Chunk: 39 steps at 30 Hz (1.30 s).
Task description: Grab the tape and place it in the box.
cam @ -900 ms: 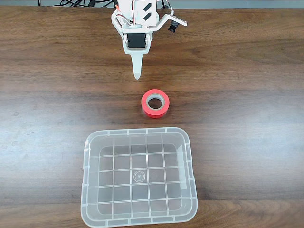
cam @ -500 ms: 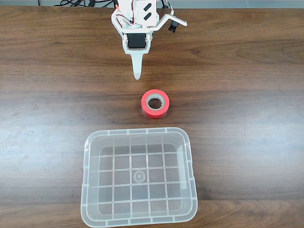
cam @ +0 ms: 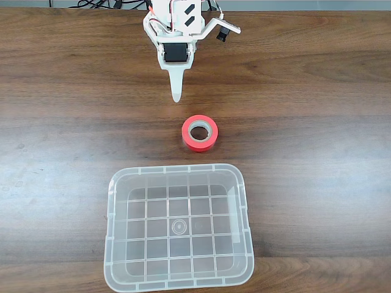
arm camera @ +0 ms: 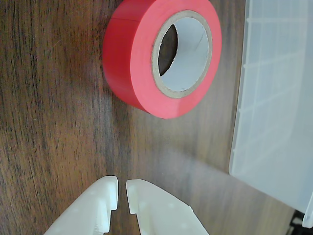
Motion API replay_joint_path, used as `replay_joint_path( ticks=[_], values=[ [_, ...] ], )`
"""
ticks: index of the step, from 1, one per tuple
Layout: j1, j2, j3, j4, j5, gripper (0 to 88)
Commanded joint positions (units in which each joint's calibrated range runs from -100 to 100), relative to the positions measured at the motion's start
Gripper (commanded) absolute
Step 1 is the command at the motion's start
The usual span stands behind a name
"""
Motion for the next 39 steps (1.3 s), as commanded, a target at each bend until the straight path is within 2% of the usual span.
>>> replay_joint_path(
  ticks=[1,14,21,29,33,39],
  values=[
    [-0.3,-0.7,-0.5,-0.6,-0.1,1.3],
    [-0.6,-0.8,-3.3,-0.7,-0.1,1.3],
    [-7.0,-0.5,-12.1,0.0,-0.4,1.3],
    [-7.1,0.0,-18.2,0.3,-0.4,1.3],
    [-7.1,6.1,-24.4,0.3,-0.4,1.3],
    [-7.1,27.1,-42.5,5.9,-0.9,1.3]
  ],
)
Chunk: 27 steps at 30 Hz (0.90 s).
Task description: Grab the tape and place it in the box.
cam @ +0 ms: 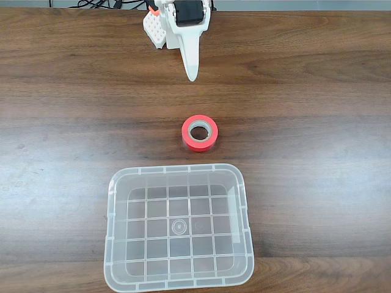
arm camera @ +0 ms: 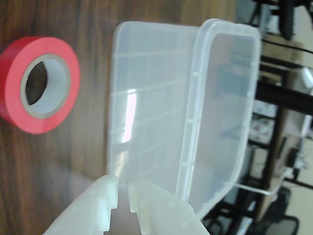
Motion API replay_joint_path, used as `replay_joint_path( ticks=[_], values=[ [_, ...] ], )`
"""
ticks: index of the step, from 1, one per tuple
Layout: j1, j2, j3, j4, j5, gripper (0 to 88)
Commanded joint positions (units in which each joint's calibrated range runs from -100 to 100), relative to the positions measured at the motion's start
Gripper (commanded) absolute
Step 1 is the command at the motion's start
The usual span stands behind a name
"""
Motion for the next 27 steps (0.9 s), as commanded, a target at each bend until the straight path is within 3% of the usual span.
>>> replay_joint_path(
  ticks=[1,7,11,20,27],
  values=[
    [-0.2,17.7,-19.1,5.0,-1.6,1.3],
    [-0.8,39.4,-35.4,13.8,-1.3,1.3],
    [-0.9,48.4,-37.5,13.3,1.0,1.3],
    [-0.6,60.6,-29.5,-4.4,1.2,1.3],
    [-0.5,68.3,-26.2,-10.5,1.2,2.1]
  ],
)
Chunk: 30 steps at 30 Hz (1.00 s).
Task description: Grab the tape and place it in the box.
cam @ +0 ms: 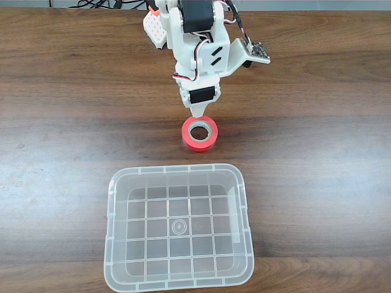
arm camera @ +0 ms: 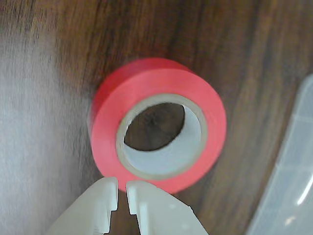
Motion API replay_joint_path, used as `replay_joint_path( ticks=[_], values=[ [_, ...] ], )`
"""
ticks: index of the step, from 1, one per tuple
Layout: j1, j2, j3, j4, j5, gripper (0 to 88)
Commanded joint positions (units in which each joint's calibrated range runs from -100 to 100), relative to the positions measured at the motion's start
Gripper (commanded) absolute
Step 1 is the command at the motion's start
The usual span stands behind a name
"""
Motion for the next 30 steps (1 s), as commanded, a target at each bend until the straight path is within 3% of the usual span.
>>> replay_joint_path(
  ticks=[1,5,11,30],
  values=[
    [0.3,2.3,-1.0,-3.6,0.2,2.1],
    [0.2,4.1,-1.1,-4.2,0.2,2.9],
    [0.2,3.7,-1.1,-3.3,0.2,16.0],
    [0.8,9.5,-0.3,-2.3,0.2,16.0]
  ],
)
